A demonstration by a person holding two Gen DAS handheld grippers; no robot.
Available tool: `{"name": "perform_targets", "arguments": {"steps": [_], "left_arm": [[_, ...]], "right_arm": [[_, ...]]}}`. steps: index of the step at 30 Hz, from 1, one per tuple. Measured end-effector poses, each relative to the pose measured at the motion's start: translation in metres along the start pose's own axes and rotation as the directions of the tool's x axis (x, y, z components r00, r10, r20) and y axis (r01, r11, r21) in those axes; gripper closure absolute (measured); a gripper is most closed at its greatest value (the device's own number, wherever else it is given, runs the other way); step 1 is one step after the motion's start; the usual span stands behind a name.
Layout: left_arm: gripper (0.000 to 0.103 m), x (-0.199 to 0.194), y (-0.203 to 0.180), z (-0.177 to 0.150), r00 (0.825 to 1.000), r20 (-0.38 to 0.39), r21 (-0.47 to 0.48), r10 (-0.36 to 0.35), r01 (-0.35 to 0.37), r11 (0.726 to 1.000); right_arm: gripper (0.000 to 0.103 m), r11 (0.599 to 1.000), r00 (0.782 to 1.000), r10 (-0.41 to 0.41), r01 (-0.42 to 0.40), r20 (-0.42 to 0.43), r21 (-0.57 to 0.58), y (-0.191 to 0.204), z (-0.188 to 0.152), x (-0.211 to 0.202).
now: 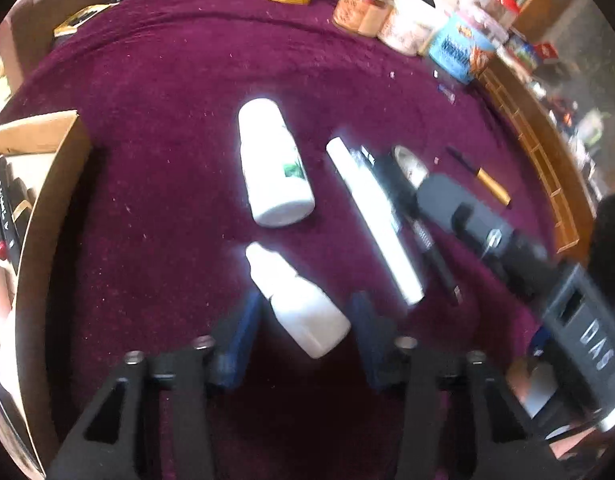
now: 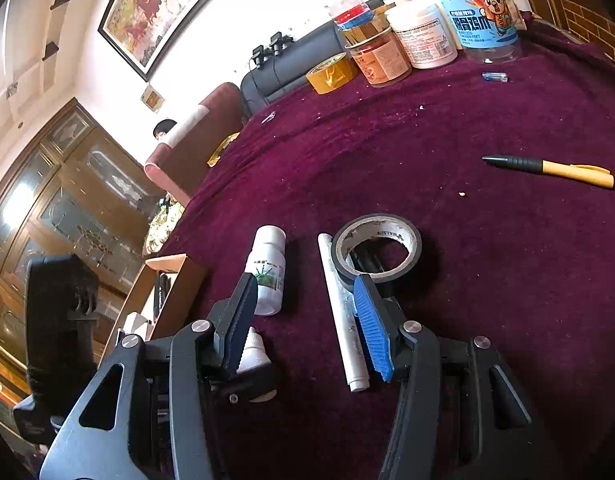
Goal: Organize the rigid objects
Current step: 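Grasp the white dropper bottle with the left tool while the right tool reaches the white marker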
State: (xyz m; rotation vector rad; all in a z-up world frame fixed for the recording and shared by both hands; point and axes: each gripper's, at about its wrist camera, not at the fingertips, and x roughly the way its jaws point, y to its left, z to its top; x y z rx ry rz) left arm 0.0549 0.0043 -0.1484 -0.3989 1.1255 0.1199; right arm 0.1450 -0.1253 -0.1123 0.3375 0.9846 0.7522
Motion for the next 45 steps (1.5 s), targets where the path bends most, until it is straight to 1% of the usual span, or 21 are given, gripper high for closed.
{"name": "perform_targets", "arguments": {"steps": [1,4,6,7,10,12,13,15,16,20,22,24,27,30,33,34,36,37,38,40,45], "left_arm": [[0.067,-0.001,0.002,-0.004,1.0,0.01,0.009,0.007,-0.007,1.0],[0.068,-0.009,0.011,-0.015,1.0,0.013,0.029,-0.024,0.024,0.999],[0.068,-0.017,0.019,-0.025,0.999,0.013,0.036,-0.033,0.033,0.999],[0.068,-0.021,0.024,-0.033,0.999,0.015,0.036,-0.04,0.039,0.999],[0.068,-0.034,0.039,-0.053,0.998,0.022,0.031,-0.065,0.064,0.997],[0.068,-0.04,0.045,-0.061,0.997,0.026,0.024,-0.07,0.069,0.997],[0.068,-0.044,0.05,-0.067,0.997,0.026,0.013,-0.079,0.078,0.997],[0.068,-0.048,0.056,-0.071,0.995,0.024,-0.004,-0.095,0.095,0.995],[0.068,-0.049,0.059,-0.074,0.994,0.023,-0.007,-0.104,0.105,0.994],[0.068,-0.049,0.065,-0.072,0.991,0.02,-0.023,-0.134,0.134,0.991],[0.068,-0.049,0.067,-0.072,0.989,0.018,-0.033,-0.148,0.148,0.988],[0.068,-0.05,0.068,-0.074,0.988,0.019,-0.029,-0.152,0.153,0.988],[0.068,-0.051,0.07,-0.077,0.987,0.021,-0.024,-0.158,0.158,0.987],[0.068,-0.053,0.073,-0.08,0.986,0.018,-0.028,-0.164,0.165,0.986],[0.068,-0.053,0.075,-0.08,0.985,0.014,-0.029,-0.172,0.173,0.985],[0.068,-0.053,0.075,-0.081,0.985,0.014,-0.031,-0.174,0.174,0.984],[0.068,-0.053,0.074,-0.08,0.985,0.014,-0.026,-0.171,0.171,0.985],[0.068,-0.052,0.073,-0.079,0.986,0.013,-0.022,-0.168,0.168,0.985],[0.068,-0.052,0.073,-0.079,0.986,0.011,-0.019,-0.166,0.167,0.986],[0.068,-0.052,0.072,-0.078,0.986,0.01,-0.013,-0.165,0.165,0.986],[0.068,-0.051,0.074,-0.078,0.985,0.009,-0.01,-0.174,0.174,0.985]], "right_arm": [[0.052,1.0,1.0,0.0,0.0,-0.001,-0.003,0.001,-0.001,0.0],[0.052,0.999,1.0,-0.015,0.015,-0.005,-0.031,0.006,-0.002,0.002],[0.052,0.997,1.0,-0.022,0.021,-0.016,-0.08,0.016,-0.005,0.005],[0.053,0.992,0.999,-0.041,0.039,-0.02,-0.12,0.023,-0.008,0.008],[0.056,0.979,0.996,-0.092,0.088,-0.015,-0.182,0.033,-0.012,0.013],[0.063,0.978,0.994,-0.105,0.096,-0.04,-0.187,0.031,-0.013,0.02],[0.063,0.974,0.989,-0.136,0.123,-0.055,-0.19,0.029,-0.013,0.025],[0.071,0.971,0.988,-0.142,0.125,-0.068,-0.204,0.029,-0.015,0.028],[0.071,0.968,0.987,-0.149,0.132,-0.066,-0.215,0.03,-0.016,0.029],[0.072,0.944,0.97,-0.235,0.212,-0.067,-0.254,0.031,-0.021,0.037],[0.072,0.945,0.969,-0.237,0.212,-0.073,-0.25,0.029,-0.02,0.039],[0.072,0.947,0.976,-0.215,0.2,-0.03,-0.253,0.031,-0.019,0.029],[0.073,0.933,0.965,-0.259,0.242,-0.03,-0.265,0.031,-0.02,0.032],[0.073,0.933,0.964,-0.266,0.251,-0.024,-0.256,0.031,-0.02,0.032],[0.072,0.927,0.96,-0.278,0.28,0.046,-0.251,0.033,-0.018,0.02],[0.072,0.928,0.959,-0.28,0.284,0.052,-0.242,0.031,-0.018,0.017],[0.072,0.929,0.955,-0.295,0.29,0.013,-0.23,0.026,-0.018,0.022],[0.072,0.921,0.946,-0.324,0.313,-0.008,-0.231,0.023,-0.018,0.027],[0.072,0.921,0.943,-0.331,0.317,-0.025,-0.227,0.021,-0.018,0.029],[0.072,0.927,0.948,-0.315,0.301,-0.032,-0.224,0.021,-0.018,0.029],[0.072,0.926,0.951,-0.298,0.267,-0.083,-0.266,0.032,-0.027,0.031]]}}
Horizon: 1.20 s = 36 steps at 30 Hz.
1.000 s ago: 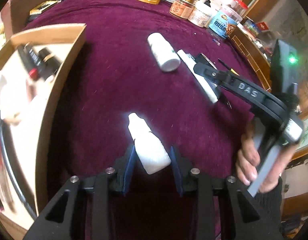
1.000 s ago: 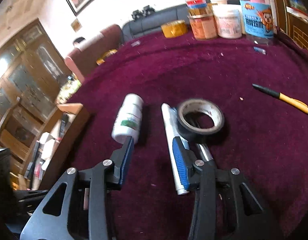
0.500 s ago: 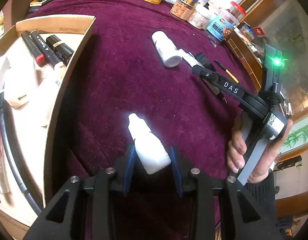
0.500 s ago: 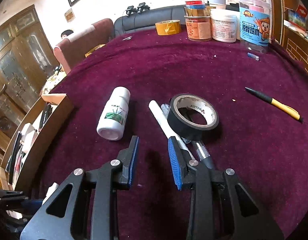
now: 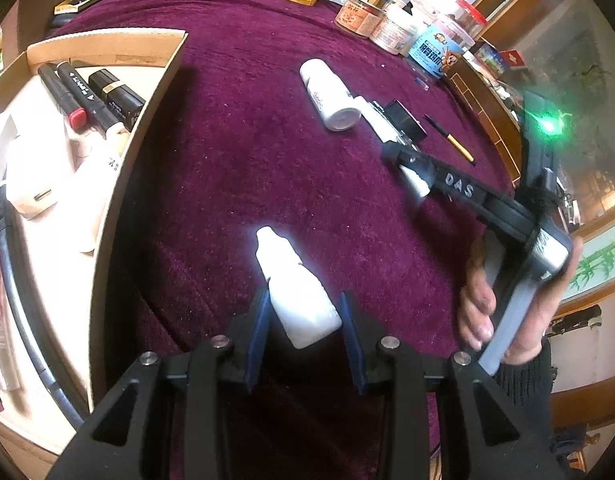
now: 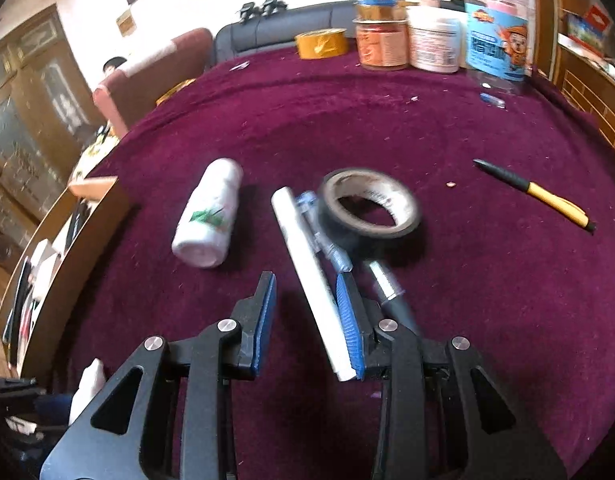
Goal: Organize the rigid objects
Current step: 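Grasp the white dropper bottle with the left tool while the right tool reaches the white marker, then carry the dropper bottle toward the tray while the right tool grasps the white marker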
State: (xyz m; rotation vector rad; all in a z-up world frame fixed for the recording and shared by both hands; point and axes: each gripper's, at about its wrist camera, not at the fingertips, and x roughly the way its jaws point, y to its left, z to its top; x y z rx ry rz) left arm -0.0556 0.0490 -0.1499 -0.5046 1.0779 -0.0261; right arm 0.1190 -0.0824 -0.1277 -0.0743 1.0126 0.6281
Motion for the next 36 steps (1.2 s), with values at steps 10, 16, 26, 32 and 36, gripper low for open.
{"name": "perform_targets", "arguments": {"steps": [10,16,26,32,36], "left_arm": [[0.067,0.004,-0.007,0.006,0.999,0.003,0.021,0.034,-0.034,0.999],[0.068,0.005,-0.014,0.002,0.997,0.03,0.058,0.077,-0.078,0.995],[0.068,-0.012,-0.005,0.001,0.997,0.043,-0.007,-0.056,0.057,0.998],[0.068,-0.056,0.013,0.002,0.986,0.11,-0.053,-0.122,0.128,0.99],[0.068,-0.087,0.036,0.003,0.981,0.179,-0.087,-0.079,0.096,0.992]], "right_arm": [[0.076,0.986,0.993,-0.107,0.101,-0.043,-0.135,0.038,0.007,0.02],[0.09,0.995,0.995,-0.094,0.093,-0.038,-0.031,0.026,-0.006,0.003],[0.09,0.981,0.989,0.145,-0.146,0.013,0.131,0.025,-0.042,-0.034],[0.09,0.957,0.961,0.271,-0.276,0.063,0.088,0.068,-0.04,-0.055],[0.09,0.932,0.932,0.359,-0.361,0.046,0.039,0.105,-0.03,-0.053]]}}
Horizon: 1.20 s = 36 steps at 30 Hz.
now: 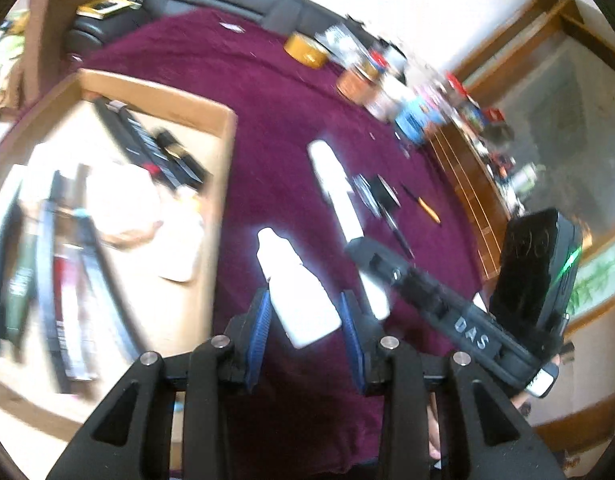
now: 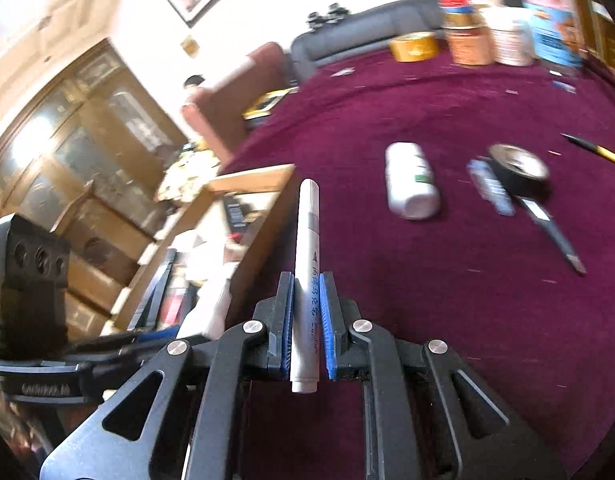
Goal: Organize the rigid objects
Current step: 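Carry the dropper bottle toward the tray while the right tool grasps the white marker, then lower the dropper bottle and white marker into the tray and open both tools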
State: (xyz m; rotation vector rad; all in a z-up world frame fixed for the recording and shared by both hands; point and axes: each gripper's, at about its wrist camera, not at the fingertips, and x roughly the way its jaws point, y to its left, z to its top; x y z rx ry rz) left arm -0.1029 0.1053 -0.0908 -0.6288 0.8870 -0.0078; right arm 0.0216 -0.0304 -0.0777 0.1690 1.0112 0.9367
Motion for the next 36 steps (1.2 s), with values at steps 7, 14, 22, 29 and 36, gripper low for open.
{"name": "perform_targets", "arguments": {"steps": [7,14,22,29,36], "left_arm": [[0.068,-0.04,0.06,0.011,0.989,0.094,-0.114,0.11,-0.1,0.989],[0.068,-0.052,0.105,0.012,0.977,0.118,-0.208,0.177,-0.15,0.967],[0.068,-0.05,0.126,0.014,0.977,0.11,-0.233,0.184,-0.155,0.96],[0.068,-0.049,0.136,0.016,0.978,0.096,-0.228,0.185,-0.16,0.961],[0.068,-0.043,0.139,0.009,0.982,0.06,-0.185,0.179,-0.165,0.969]], "right_arm": [[0.09,0.992,0.991,0.107,-0.111,-0.074,-0.055,0.048,0.011,0.042],[0.09,0.987,0.983,0.12,-0.133,-0.137,-0.088,0.076,0.017,0.079],[0.09,0.989,0.981,0.096,-0.114,-0.171,-0.096,0.088,0.024,0.107],[0.09,0.993,0.985,0.019,-0.038,-0.169,-0.109,0.087,0.028,0.121],[0.09,0.994,0.983,-0.004,-0.016,-0.181,-0.111,0.083,0.031,0.13]]}}
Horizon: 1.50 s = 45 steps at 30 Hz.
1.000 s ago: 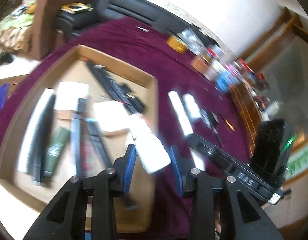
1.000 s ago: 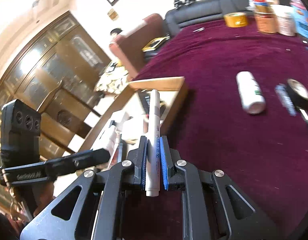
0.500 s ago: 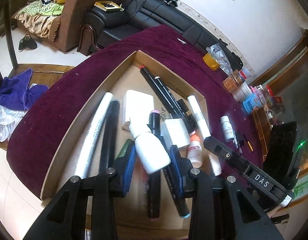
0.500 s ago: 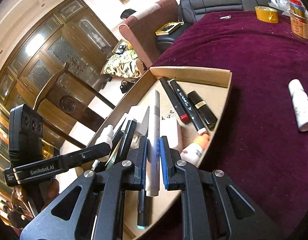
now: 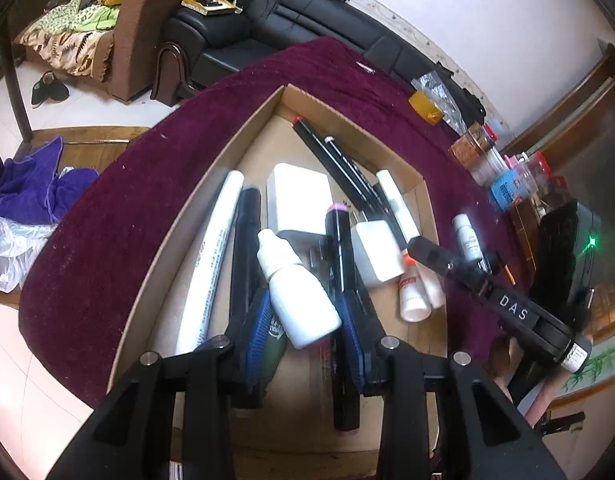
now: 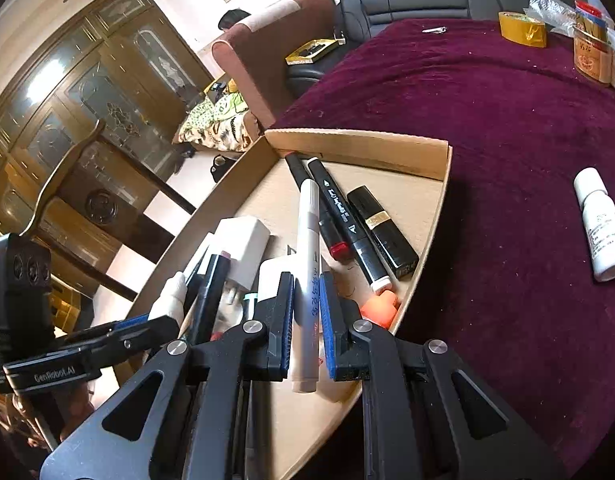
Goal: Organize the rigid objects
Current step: 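Lower the dropper bottle and white marker into the tray and open both tools, then grasp the white pill bottle with the left tool while the right tool grasps the clear ballpoint pen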
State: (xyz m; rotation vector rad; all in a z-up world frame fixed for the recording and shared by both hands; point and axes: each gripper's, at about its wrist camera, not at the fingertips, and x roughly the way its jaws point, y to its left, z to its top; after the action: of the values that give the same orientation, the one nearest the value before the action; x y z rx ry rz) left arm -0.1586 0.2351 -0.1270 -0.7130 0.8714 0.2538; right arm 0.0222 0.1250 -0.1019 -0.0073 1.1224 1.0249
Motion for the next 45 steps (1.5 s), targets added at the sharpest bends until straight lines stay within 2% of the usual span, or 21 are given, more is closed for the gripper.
{"name": "perform_targets", "arguments": {"steps": [6,9,12,13,14,17,23,27,31,38,45], "left_arm": [[0.068,0.003,0.004,-0.002,0.999,0.012,0.002,0.034,-0.034,0.999],[0.067,0.0,0.007,-0.004,0.999,0.016,-0.004,0.028,-0.028,1.0],[0.058,-0.005,0.005,-0.005,0.999,0.035,0.003,0.022,-0.022,1.0],[0.052,-0.008,0.003,-0.005,0.999,0.049,0.008,0.022,-0.022,1.0],[0.048,-0.011,0.001,-0.005,0.998,0.062,0.015,0.024,-0.025,1.0],[0.046,-0.02,-0.011,-0.007,0.994,0.105,0.034,0.019,-0.023,0.999],[0.043,-0.032,-0.046,-0.012,0.985,0.169,0.113,-0.018,-0.001,0.994],[0.043,-0.026,-0.075,-0.018,0.987,0.148,0.169,-0.055,0.03,0.985],[0.043,-0.014,-0.105,-0.023,0.99,0.113,0.218,-0.079,0.053,0.974],[0.043,0.006,-0.136,-0.029,0.995,0.042,0.24,-0.09,0.077,0.968],[0.043,0.026,-0.159,-0.032,0.998,-0.003,0.241,-0.059,0.058,0.969]], "right_arm": [[0.089,1.0,1.0,-0.024,0.024,-0.019,-0.011,0.0,-0.001,0.005],[0.089,0.999,1.0,-0.023,0.022,-0.021,-0.028,0.003,-0.001,0.003],[0.089,0.999,1.0,-0.003,0.002,-0.009,-0.037,0.005,0.0,-0.002],[0.089,0.999,1.0,0.006,-0.006,0.0,-0.041,0.006,0.0,-0.005],[0.085,0.999,1.0,0.016,-0.016,0.009,-0.044,0.006,-0.001,-0.008],[0.056,0.998,0.998,0.039,-0.037,0.055,-0.047,0.006,-0.002,-0.024],[0.056,0.994,0.99,0.096,-0.091,0.106,-0.056,-0.01,-0.003,-0.061],[0.056,0.997,0.989,0.08,-0.076,0.127,-0.032,-0.038,-0.005,-0.08],[0.056,0.998,0.99,0.045,-0.052,0.134,0.044,-0.081,-0.005,-0.092],[0.056,0.99,0.985,-0.057,0.035,0.165,0.135,-0.149,0.004,-0.115],[0.053,0.985,0.964,-0.029,-0.017,0.265,0.171,-0.198,0.008,-0.131]]}}
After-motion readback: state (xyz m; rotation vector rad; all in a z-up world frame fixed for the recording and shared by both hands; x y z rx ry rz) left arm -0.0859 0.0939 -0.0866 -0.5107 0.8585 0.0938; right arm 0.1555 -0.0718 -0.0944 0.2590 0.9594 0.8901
